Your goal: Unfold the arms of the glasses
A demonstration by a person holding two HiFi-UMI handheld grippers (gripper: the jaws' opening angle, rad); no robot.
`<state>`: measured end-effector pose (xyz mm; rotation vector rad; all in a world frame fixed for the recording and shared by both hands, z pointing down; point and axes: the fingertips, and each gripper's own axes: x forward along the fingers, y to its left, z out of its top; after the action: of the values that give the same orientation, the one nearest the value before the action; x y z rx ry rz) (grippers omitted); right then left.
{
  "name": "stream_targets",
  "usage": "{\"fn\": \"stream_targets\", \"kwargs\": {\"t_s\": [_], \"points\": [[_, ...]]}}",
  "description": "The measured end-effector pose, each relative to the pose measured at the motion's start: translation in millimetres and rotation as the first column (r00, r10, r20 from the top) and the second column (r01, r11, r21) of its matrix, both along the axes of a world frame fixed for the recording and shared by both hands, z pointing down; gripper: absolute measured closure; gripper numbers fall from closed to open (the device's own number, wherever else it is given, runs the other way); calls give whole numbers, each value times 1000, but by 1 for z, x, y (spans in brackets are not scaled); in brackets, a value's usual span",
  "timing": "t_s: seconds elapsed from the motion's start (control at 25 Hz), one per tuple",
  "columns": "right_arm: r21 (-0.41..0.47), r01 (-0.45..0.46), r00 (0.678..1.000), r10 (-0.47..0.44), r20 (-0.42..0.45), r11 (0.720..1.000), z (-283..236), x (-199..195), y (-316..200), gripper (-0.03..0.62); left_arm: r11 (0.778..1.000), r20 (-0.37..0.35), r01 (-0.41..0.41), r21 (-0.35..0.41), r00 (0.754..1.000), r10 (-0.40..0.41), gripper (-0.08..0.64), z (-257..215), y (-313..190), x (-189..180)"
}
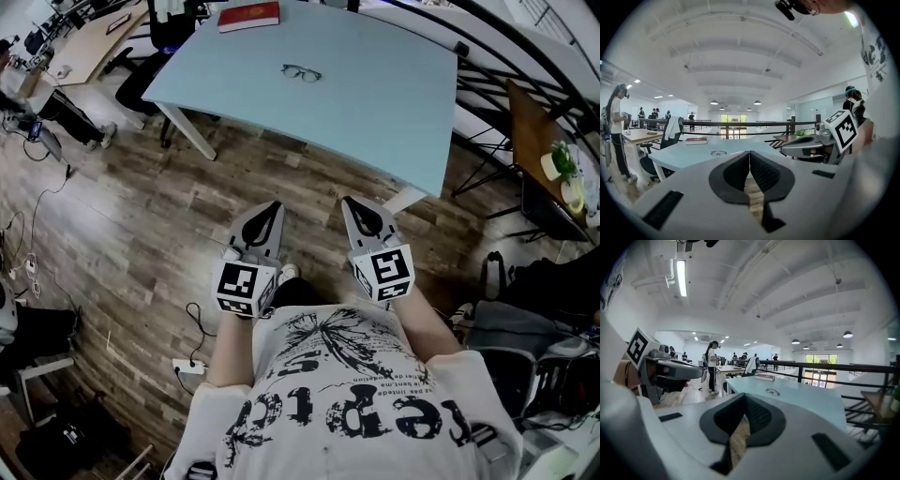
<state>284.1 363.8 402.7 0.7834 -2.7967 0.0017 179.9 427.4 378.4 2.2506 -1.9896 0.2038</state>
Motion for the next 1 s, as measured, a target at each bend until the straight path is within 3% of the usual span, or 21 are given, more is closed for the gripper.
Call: {"fn": "stream_targets", "kwargs": {"t_s": [0.36,0.64,1.0], "points": [[-43,-80,997,80,2,996,-13,-115,-60,583,993,27,-116,-31,993,117,541,-19,-74,-111],[-39,-85,996,84,-38,996,-5,-164,-92,581,992,-5,-113,-51,994,113,540,-8,-100,-161],[-43,-81,995,79,-54,996,9,-213,-197,581,994,2,-83,-69,997,83,541,6,-193,-219]]}}
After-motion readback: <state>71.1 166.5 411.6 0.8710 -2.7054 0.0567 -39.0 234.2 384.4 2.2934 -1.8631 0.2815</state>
